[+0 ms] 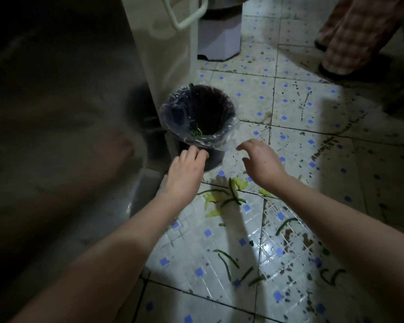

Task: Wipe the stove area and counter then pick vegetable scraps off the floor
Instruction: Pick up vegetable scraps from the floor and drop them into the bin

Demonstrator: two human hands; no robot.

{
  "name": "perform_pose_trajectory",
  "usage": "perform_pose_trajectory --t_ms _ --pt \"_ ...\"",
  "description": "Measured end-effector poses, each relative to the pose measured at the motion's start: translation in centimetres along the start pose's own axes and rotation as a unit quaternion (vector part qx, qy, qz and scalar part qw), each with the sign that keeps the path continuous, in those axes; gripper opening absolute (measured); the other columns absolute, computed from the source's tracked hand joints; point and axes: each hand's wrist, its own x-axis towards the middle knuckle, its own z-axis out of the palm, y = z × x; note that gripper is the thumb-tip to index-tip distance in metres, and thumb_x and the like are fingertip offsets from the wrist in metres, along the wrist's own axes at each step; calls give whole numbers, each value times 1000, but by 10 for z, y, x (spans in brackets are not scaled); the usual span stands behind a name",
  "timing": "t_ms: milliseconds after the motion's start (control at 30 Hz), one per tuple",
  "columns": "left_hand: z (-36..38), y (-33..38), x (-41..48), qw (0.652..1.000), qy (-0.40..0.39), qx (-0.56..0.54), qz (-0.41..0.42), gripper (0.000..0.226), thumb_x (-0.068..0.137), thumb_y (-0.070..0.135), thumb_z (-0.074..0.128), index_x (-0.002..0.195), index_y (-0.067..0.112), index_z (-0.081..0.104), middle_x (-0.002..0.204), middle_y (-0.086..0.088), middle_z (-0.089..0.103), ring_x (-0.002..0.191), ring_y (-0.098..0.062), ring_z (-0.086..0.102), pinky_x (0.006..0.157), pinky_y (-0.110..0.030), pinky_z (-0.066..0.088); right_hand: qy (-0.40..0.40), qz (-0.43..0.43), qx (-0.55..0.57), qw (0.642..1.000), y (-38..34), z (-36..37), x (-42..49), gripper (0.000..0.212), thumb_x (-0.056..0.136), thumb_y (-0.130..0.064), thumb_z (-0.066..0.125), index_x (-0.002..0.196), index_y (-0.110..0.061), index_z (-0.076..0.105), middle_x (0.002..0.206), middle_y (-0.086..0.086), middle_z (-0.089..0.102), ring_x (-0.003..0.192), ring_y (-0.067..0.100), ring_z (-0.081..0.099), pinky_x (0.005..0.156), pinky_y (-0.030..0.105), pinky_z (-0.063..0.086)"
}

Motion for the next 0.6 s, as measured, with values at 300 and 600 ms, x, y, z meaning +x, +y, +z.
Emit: perform_pose_trajectory --t_ms 300,600 --pt "57 10 -27 993 -113 34 17 34 91 10 56 121 19 44 115 -4 47 103 -24 49 83 -34 41 -111 36 -18 993 35 37 -59 45 82 -6 63 126 -13 55 126 9 57 116 29 53 93 40 45" --pt "108 11 -49 974 -216 55 30 41 88 9 57 125 18 42 122 -5 48 111 -23 50 92 -35 42 -155 27 -12 987 48 73 -69 30 88 -7 54 117 -14 59 115 8 61 102 28 55 84 36 44"
